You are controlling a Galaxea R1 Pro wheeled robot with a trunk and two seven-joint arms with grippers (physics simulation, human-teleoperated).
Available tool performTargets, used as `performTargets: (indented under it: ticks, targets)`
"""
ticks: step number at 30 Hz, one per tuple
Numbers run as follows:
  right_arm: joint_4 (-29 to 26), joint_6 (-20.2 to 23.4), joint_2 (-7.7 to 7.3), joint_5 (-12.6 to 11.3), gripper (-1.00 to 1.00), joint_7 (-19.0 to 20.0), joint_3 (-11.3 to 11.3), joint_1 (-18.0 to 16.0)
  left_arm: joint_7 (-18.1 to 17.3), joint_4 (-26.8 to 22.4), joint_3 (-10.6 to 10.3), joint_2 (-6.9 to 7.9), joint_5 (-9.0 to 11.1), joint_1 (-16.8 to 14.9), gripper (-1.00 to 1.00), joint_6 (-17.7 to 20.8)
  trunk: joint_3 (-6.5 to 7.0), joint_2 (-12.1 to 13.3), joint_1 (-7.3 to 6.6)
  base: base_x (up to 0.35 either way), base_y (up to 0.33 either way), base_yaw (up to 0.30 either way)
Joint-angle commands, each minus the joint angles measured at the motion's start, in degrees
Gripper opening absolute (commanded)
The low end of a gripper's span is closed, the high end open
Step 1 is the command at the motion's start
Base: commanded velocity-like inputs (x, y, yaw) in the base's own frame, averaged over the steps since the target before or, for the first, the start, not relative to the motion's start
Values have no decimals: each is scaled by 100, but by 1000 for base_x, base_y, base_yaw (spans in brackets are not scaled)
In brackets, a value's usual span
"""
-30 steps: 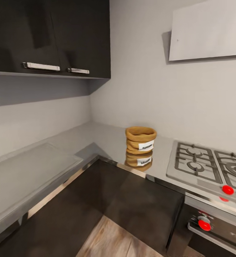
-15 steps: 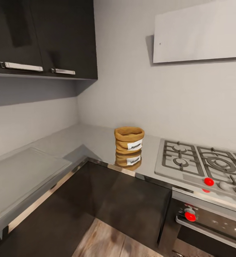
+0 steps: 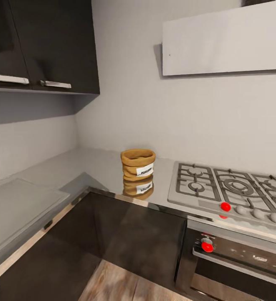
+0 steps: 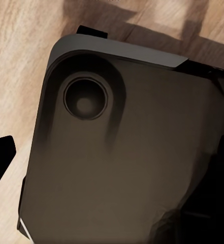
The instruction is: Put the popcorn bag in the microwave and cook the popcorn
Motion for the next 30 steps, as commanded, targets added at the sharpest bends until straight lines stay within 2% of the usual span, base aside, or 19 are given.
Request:
performTargets:
  ticks: [1,5,8,12,15,19,21,27,30]
  targets:
    - [16,-27,-3,51,100,11,-49,-8,-11,-11,17,-1,60,-1,100,20,-6,-3,0,0,0,-29]
    - [10,-64,-16,103,100,16,-37,-8,-9,-47,32,-1,64,-1,100,20,-5,-3,0,0,0,-8]
    - [8,-82,-19,246,100,19,-25,-8,4,-63,41,5,72,-1,100,24,-5,-3,0,0,0,-1]
    - [7,-231,13,931,100,15,-30,-8,253,-76,58,-11,147,-1,100,21,-5,-3,0,0,0,0]
    - [7,-291,29,1119,100,12,-37,-8,531,-86,64,-24,339,-1,100,20,-5,-3,0,0,0,0]
    - [7,-306,46,1143,100,12,-41,-8,625,-77,66,-27,495,-1,100,-149,-5,-3,0,0,0,0]
    - [7,-290,58,1148,100,11,-42,-8,637,-56,70,-33,514,-1,100,-269,-5,-3,0,0,0,0]
    - [7,-292,64,1151,100,10,-48,-8,638,-27,62,-28,519,-1,100,-295,-5,-3,0,-8,0,0]
    - [7,-291,60,1151,100,10,-48,-8,639,-26,67,-31,524,-1,100,-296,-5,-3,0,-219,0,0]
